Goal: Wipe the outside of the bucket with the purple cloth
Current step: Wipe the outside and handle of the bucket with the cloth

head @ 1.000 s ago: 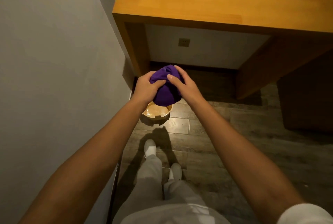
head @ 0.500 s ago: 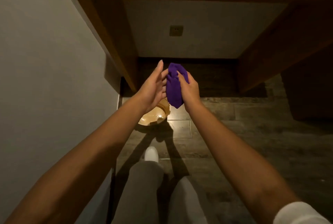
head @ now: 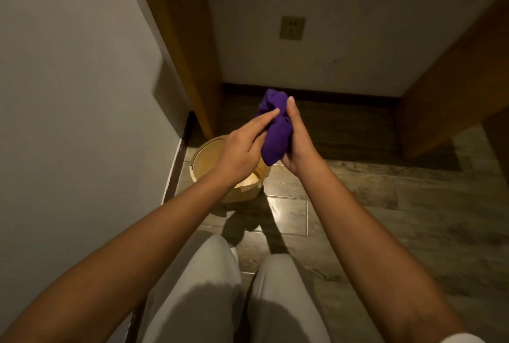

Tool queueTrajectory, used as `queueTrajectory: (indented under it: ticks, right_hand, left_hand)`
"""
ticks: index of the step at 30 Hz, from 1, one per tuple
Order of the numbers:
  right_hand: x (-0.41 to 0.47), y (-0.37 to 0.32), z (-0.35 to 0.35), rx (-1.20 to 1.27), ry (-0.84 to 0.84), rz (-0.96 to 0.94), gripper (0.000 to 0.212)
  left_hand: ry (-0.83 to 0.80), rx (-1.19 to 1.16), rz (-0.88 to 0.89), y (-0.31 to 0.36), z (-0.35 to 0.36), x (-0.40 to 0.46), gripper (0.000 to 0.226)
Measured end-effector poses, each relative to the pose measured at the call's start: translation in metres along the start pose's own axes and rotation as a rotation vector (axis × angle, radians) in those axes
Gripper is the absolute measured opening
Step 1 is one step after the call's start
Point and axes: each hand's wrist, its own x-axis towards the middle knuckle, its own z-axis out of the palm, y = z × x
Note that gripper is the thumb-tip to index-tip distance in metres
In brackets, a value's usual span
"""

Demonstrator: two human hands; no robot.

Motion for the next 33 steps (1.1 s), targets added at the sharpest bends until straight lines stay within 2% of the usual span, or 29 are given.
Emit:
queueTrajectory:
  ticks: [3, 6, 8, 10, 11, 13, 16, 17, 19, 25, 28, 31, 33]
  right_hand:
    - [0.010, 0.020, -0.018, 0.060, -0.086, -0.034, 0.089]
    - [0.020, 0.042, -0.035, 0.041, -0.115, -0.063, 0.065]
    - [0.022, 0.061, -0.045, -0.012, -0.055, -0.058, 0.056]
    - [0.023, 0.078, -0.055, -0.036, 0.030, -0.065, 0.049]
    - [0.024, 0.085, -0.061, -0.013, 0.072, -0.072, 0.045]
    - [0.026, 0.094, -0.075, 0.050, 0.121, -0.092, 0.037]
    - [0.025, 0.110, -0.097, 0.038, 0.150, -0.119, 0.031]
    - [0.024, 0.115, -0.102, 0.039, 0.153, -0.116, 0.030]
    - [0.024, 0.126, -0.113, 0.025, 0.174, -0.101, 0.030]
    - [0.029, 0.155, -0.130, -0.028, 0.215, -0.076, 0.030]
    - [0.035, 0.162, -0.128, -0.046, 0.214, -0.073, 0.030]
    - [0.040, 0.167, -0.124, -0.103, 0.219, -0.136, 0.035]
    - [0.045, 0.166, -0.119, -0.197, 0.241, -0.224, 0.052]
  left_hand:
    - [-0.026, 0.104, 0.057, -0.015, 0.013, 0.001, 0.050]
    - [-0.135, 0.299, 0.071, -0.039, 0.020, 0.005, 0.051]
    - [-0.195, 0.115, -0.067, -0.055, 0.022, 0.003, 0.050]
    - [-0.104, -0.101, -0.141, -0.074, 0.023, -0.009, 0.048]
    - [-0.041, -0.093, -0.128, -0.085, 0.023, -0.018, 0.049]
    - [-0.031, 0.230, -0.061, -0.118, 0.021, -0.041, 0.055]
    - [-0.342, 0.881, -0.039, -0.185, 0.023, -0.076, 0.070]
    - [-0.419, 1.021, -0.054, -0.205, 0.025, -0.084, 0.074]
    - [-0.465, 1.154, -0.078, -0.235, 0.032, -0.095, 0.078]
    - [-0.325, 1.148, -0.026, -0.267, 0.040, -0.085, 0.040]
    - [-0.255, 0.986, -0.057, -0.272, 0.036, -0.075, 0.024]
    - [-0.170, 0.833, -0.044, -0.273, 0.031, -0.062, 0.022]
    - [-0.086, 0.713, -0.058, -0.273, 0.026, -0.050, 0.027]
